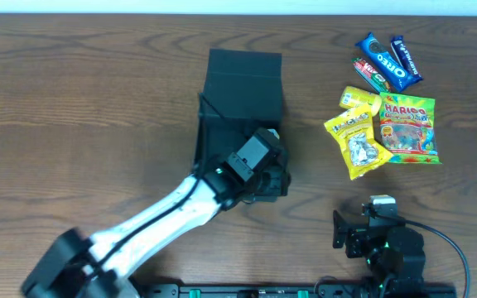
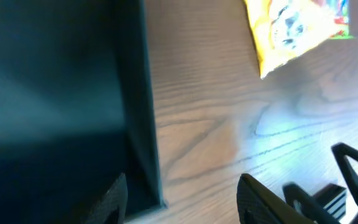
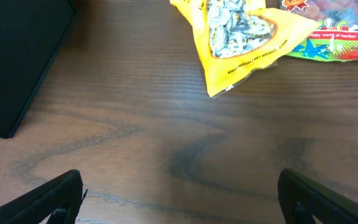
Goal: Pack container
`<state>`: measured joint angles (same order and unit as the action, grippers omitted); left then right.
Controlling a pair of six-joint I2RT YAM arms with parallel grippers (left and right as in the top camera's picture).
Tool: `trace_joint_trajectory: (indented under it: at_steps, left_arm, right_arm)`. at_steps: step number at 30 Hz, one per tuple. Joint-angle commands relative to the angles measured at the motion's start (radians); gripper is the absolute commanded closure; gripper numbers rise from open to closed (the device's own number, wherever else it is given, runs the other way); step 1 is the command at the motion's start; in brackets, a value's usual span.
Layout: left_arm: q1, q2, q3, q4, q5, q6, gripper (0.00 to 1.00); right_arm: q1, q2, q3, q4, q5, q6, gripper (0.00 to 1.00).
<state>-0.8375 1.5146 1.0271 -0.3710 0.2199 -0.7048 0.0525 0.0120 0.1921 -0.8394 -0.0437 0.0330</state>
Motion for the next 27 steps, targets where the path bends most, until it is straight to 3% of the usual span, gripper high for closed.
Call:
trace_joint_trajectory:
  at_steps: [1, 4, 7, 10, 15, 27]
  left_arm:
    - [0.032, -0.138, 0.056, -0.077, -0.160, 0.106, 0.42]
    - [0.084, -0.284, 0.062, -0.249, -0.401, 0.211, 0.42]
    - [0.121, -0.329, 0.062, -0.388, -0.518, 0.310, 0.42]
    - [0.132, -0.315, 0.050, -0.430, -0.519, 0.371, 0.42]
    - [0.149, -0.233, 0.006, -0.418, -0.552, 0.368, 0.44]
    - [0.258, 0.006, -0.006, -0.342, -0.453, 0.386, 0.47]
  right_arm:
    - [0.007, -0.005, -0.005, 0.002, 0.010, 0.007, 0.01]
    - [0.007, -0.005, -0.005, 0.002, 0.010, 0.007, 0.01]
    - [0.007, -0.005, -0.005, 0.002, 0.010, 0.007, 0.01]
    - [0.007, -0.005, -0.005, 0.002, 0.010, 0.007, 0.01]
    - [0.007, -0.005, -0.005, 0.002, 0.010, 0.007, 0.01]
    - [0.007, -0.005, -0.005, 0.002, 0.010, 0.007, 0.01]
